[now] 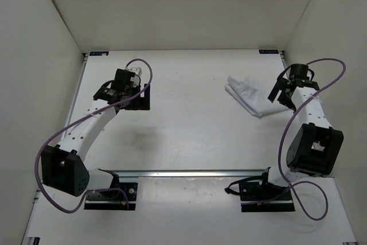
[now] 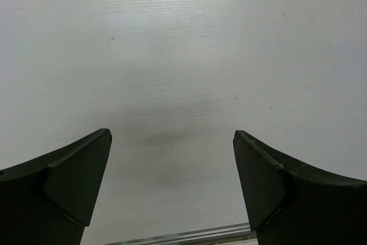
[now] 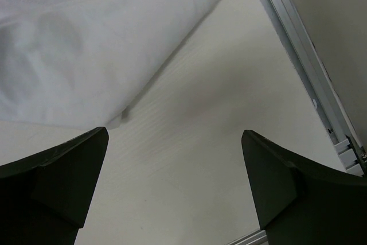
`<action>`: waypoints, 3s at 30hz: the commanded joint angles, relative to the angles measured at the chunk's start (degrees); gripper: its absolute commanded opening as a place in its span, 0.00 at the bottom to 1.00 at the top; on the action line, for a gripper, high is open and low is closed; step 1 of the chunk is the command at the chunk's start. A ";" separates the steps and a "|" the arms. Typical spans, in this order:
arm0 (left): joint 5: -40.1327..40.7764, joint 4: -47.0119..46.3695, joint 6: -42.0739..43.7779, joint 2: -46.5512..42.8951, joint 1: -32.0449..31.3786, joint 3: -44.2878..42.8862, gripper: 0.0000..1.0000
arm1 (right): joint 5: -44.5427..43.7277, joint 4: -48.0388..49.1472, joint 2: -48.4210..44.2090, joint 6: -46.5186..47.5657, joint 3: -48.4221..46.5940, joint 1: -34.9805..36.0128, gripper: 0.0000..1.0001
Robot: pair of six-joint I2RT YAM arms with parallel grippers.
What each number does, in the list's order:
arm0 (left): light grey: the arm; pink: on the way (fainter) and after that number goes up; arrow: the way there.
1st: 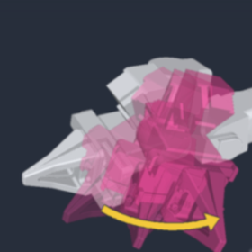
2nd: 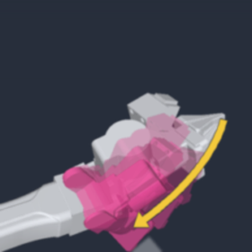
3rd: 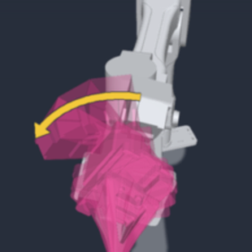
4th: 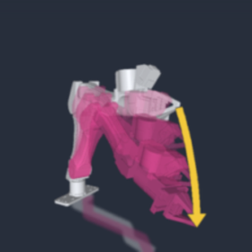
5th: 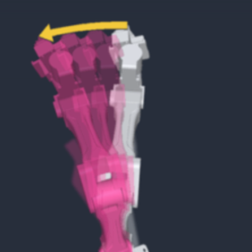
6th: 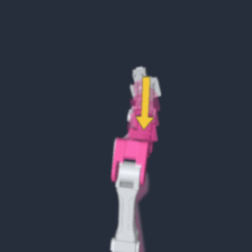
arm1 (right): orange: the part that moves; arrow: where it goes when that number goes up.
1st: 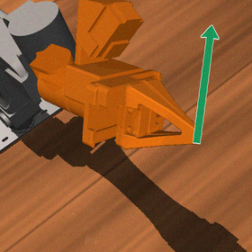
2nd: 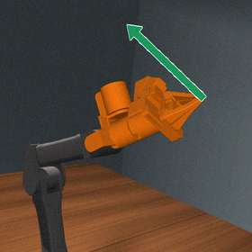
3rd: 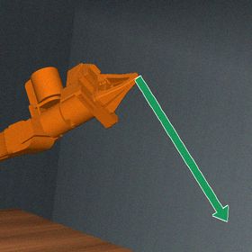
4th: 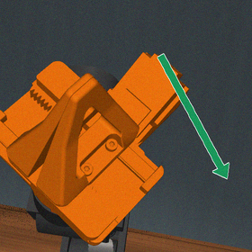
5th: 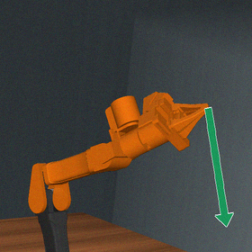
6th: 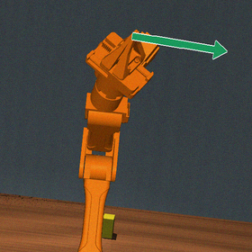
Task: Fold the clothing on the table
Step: Grab the skirt from the pile
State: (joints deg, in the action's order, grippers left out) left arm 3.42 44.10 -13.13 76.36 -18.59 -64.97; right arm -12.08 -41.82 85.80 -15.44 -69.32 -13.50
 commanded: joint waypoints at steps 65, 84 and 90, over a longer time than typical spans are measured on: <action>-7.99 -4.02 -2.43 -3.14 1.98 2.48 0.99 | 37.65 10.62 29.78 21.15 -24.99 14.64 0.74; -8.78 -4.81 -1.55 -2.88 2.77 2.65 0.99 | 23.06 10.80 30.13 20.55 -25.33 19.04 0.00; -11.68 -7.27 -1.12 -3.41 2.78 4.76 0.98 | 25.87 3.70 26.36 18.53 -38.59 18.42 0.00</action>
State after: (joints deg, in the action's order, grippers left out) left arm -5.67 38.68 -15.16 75.13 -15.77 -61.14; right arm 12.93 -36.62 116.95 5.06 -99.59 5.48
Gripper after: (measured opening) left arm 0.985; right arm 0.067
